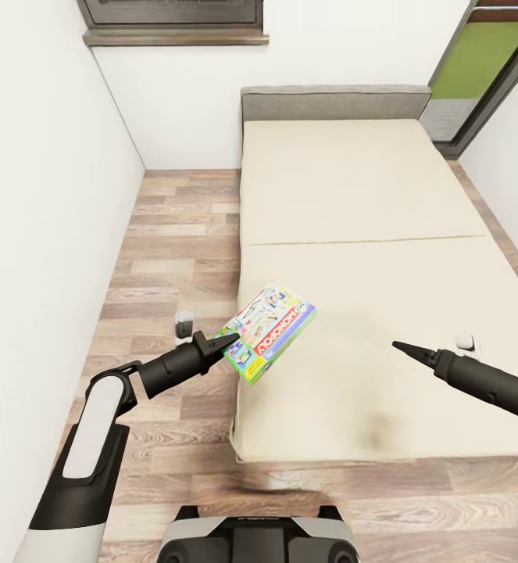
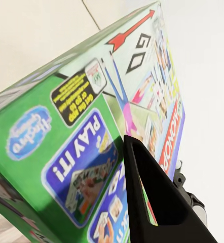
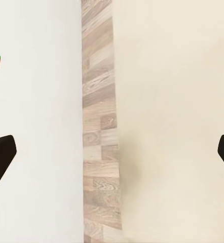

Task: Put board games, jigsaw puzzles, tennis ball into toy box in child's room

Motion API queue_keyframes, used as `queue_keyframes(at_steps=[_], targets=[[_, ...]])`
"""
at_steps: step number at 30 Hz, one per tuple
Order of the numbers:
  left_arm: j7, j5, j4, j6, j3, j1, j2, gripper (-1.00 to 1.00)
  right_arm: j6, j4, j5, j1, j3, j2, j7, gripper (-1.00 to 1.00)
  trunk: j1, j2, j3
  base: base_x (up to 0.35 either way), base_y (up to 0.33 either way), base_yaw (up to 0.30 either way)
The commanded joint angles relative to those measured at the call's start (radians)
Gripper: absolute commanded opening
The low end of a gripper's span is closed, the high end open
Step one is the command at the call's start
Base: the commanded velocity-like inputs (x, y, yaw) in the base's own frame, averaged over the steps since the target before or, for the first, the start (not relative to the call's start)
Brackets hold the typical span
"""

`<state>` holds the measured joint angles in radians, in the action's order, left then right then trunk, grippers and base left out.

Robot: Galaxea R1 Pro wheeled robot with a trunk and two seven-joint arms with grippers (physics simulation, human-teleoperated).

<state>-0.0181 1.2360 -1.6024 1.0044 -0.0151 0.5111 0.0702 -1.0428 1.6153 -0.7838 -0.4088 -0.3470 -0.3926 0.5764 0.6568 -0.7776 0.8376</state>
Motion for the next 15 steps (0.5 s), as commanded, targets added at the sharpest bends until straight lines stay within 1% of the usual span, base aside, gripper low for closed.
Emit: queue_keyframes(at_steps=[1, 15], targets=[[-0.003, -0.004, 0.000, 0.005, -0.002, 0.000, 0.001, -1.00, -0.004, 0.000, 0.007, -0.001, -0.001, 0.000, 0.008, 1.00, -0.004, 0.007, -0.004, 0.000, 0.000, 0.040], [0.001, -0.007, 0.002, 0.005, -0.002, 0.002, 0.002, -1.00, -0.004, 0.000, 0.008, -0.001, -0.001, 0.002, 0.008, 1.00, -0.057, 0.105, -0.071, 0.000, 0.000, 0.071]])
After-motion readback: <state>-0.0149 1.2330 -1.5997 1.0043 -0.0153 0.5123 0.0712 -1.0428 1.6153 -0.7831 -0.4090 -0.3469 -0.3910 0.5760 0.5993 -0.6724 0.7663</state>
